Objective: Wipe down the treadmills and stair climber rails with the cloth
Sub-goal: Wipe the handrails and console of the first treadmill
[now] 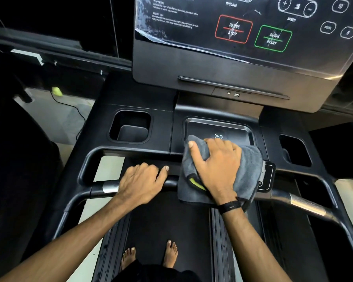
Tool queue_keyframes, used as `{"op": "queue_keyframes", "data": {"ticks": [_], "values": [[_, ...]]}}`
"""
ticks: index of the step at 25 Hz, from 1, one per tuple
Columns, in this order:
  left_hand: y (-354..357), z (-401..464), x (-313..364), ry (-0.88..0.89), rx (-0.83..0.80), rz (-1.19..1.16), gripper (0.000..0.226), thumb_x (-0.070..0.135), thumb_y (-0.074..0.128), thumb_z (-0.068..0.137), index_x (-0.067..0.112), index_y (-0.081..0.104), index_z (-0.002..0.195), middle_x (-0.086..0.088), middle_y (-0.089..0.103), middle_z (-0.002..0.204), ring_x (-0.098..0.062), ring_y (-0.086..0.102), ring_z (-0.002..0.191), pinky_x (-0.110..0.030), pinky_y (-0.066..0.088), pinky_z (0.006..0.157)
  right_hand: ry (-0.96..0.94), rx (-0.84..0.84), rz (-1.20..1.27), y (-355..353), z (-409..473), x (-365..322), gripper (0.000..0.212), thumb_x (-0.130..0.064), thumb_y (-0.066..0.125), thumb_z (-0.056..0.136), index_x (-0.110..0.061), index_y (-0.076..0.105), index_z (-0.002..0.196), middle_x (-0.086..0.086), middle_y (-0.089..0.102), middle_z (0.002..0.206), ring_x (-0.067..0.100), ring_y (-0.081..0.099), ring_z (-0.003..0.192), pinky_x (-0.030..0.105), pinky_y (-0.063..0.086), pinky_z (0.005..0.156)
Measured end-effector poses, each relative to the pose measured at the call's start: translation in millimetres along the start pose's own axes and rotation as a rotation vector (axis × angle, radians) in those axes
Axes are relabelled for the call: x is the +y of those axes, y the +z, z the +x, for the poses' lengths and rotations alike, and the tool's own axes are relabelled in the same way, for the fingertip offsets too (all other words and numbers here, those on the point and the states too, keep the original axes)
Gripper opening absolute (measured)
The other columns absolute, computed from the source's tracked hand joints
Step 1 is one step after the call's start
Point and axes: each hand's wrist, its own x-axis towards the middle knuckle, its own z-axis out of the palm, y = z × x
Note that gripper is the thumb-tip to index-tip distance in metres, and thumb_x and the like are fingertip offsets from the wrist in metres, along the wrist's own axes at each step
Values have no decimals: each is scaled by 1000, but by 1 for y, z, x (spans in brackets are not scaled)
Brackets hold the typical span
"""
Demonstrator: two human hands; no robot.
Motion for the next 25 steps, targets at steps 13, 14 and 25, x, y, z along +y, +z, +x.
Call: {"op": "queue_keyframes", "data": {"ticks": [13, 14, 25], "values": [[-1, 1, 1, 4, -11, 4, 67, 57, 17, 98, 15, 58, 65, -2, 49, 62, -30, 60, 71, -36, 33, 67, 653, 91, 220, -34, 7, 124, 64, -62, 42, 95, -6, 52, 66, 6, 54, 58, 38, 54, 67, 38, 37, 63], [-2, 0, 1, 5, -16, 0, 67, 57, 17, 98, 15, 57, 64, 2, 43, 59, -29, 56, 68, -36, 33, 67, 675, 99, 241, -34, 4, 125, 63, -62, 41, 97, -7, 54, 69, 5, 56, 60, 37, 54, 69, 38, 36, 64], [-7, 2, 5, 26, -4, -14, 68, 59, 12, 98, 18, 59, 71, -5, 63, 70, -27, 63, 72, -38, 43, 69, 556, 150, -60, -18, -12, 60, 52, -45, 35, 101, -10, 55, 133, 14, 50, 144, 33, 38, 139, 56, 20, 117]]}}
